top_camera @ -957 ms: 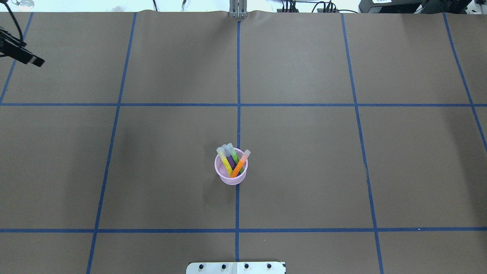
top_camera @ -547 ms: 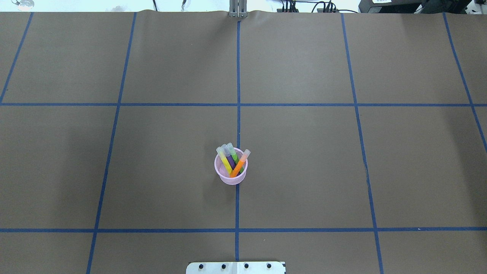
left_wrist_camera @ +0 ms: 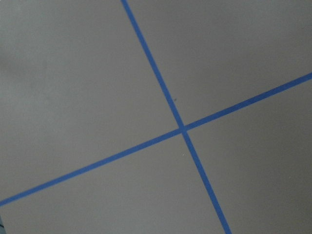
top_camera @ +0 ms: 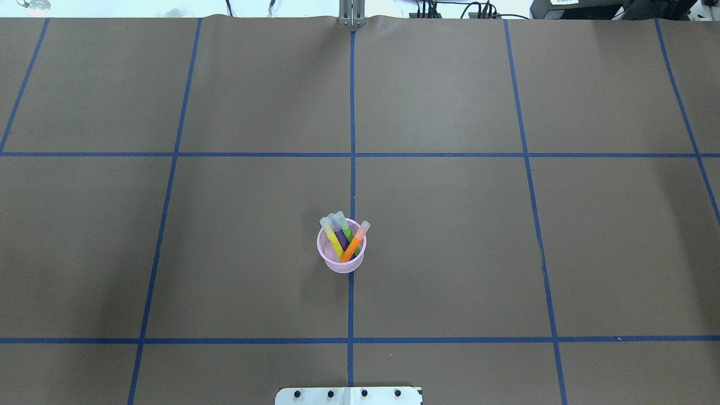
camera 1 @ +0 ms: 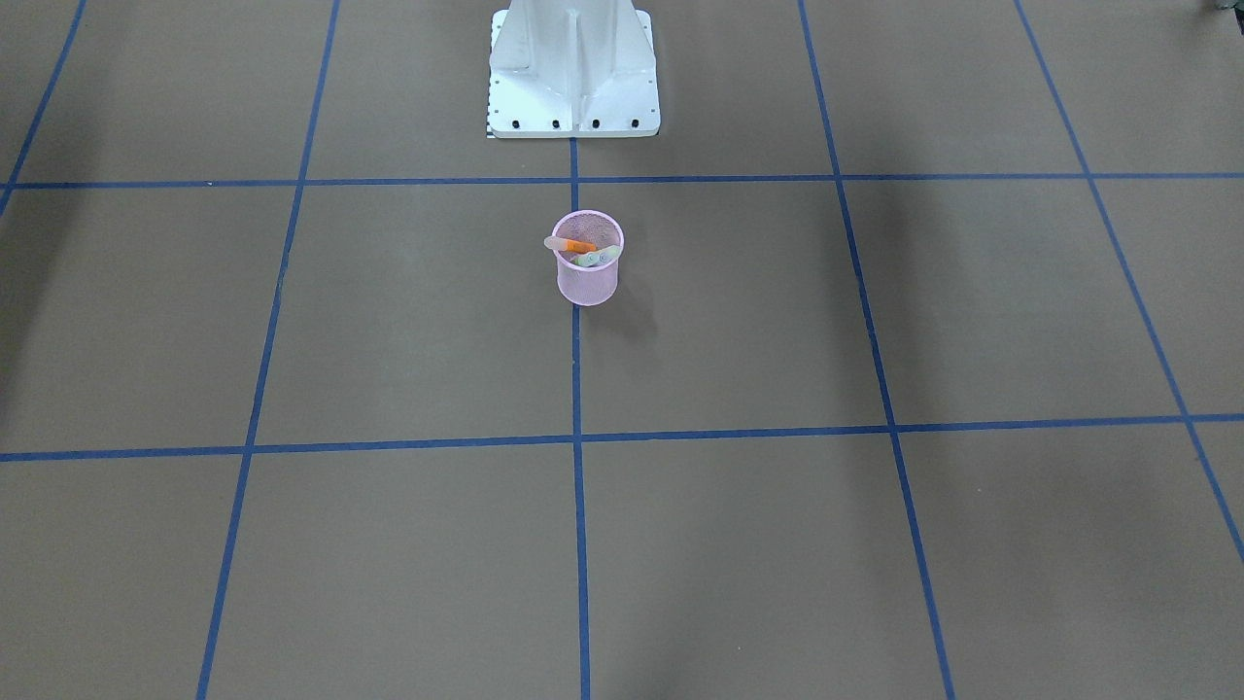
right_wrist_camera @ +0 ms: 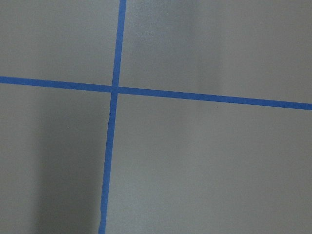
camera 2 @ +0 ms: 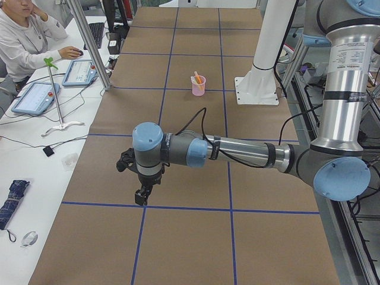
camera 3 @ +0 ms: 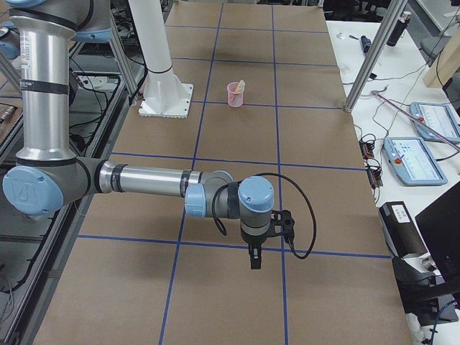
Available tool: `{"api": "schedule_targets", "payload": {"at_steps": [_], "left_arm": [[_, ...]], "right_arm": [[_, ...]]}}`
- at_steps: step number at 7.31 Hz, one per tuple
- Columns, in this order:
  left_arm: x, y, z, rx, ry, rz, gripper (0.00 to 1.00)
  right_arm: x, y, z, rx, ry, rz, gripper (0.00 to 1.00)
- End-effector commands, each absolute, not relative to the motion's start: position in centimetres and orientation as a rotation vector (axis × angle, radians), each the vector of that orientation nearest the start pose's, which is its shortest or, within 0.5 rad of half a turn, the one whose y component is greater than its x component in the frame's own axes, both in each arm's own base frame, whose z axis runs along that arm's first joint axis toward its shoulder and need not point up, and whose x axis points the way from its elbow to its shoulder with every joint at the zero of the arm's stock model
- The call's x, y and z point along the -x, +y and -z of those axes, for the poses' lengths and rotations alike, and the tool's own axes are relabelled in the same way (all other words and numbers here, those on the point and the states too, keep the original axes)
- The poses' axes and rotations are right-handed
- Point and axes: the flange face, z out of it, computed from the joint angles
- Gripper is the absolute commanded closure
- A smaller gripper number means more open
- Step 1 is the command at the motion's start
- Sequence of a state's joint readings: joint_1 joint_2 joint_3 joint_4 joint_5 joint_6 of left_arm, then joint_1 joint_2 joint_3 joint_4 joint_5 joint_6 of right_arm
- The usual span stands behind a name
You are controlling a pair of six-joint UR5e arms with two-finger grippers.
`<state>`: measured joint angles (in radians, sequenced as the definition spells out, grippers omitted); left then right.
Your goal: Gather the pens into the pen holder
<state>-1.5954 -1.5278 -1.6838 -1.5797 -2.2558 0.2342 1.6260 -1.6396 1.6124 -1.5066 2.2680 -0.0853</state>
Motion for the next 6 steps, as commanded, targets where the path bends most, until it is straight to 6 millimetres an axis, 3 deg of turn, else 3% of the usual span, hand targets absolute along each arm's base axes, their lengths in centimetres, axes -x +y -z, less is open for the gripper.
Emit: {"api": "schedule_targets", "payload": {"at_steps": [1, 3, 4, 5, 6], "left_arm": [[8.0, -45.1, -64.2, -0.048, 0.702, 0.019, 0.00], [8.0, -44.0, -64.4, -0.033, 0.715, 0.055, 0.00], [7.9, -41.9, -64.9, -0.023, 0.715, 0.057, 0.00], [7.8, -41.5, -66.3, 0.008, 0.713, 0.072, 0.00], [7.9, -41.5, -65.6, -0.006, 0.711, 0.068, 0.00]], "right_arm": [[-9.5, -46.1, -67.1, -0.080, -0.693, 0.037, 0.00], [-9.5, -46.1, -67.3, -0.076, -0.694, 0.035, 0.00], [-9.5, -46.2, -67.2, -0.078, -0.694, 0.036, 0.00], [-9.5, -46.1, -67.3, -0.077, -0.694, 0.036, 0.00], [-9.5, -46.2, -67.2, -0.078, -0.694, 0.036, 0.00]]}}
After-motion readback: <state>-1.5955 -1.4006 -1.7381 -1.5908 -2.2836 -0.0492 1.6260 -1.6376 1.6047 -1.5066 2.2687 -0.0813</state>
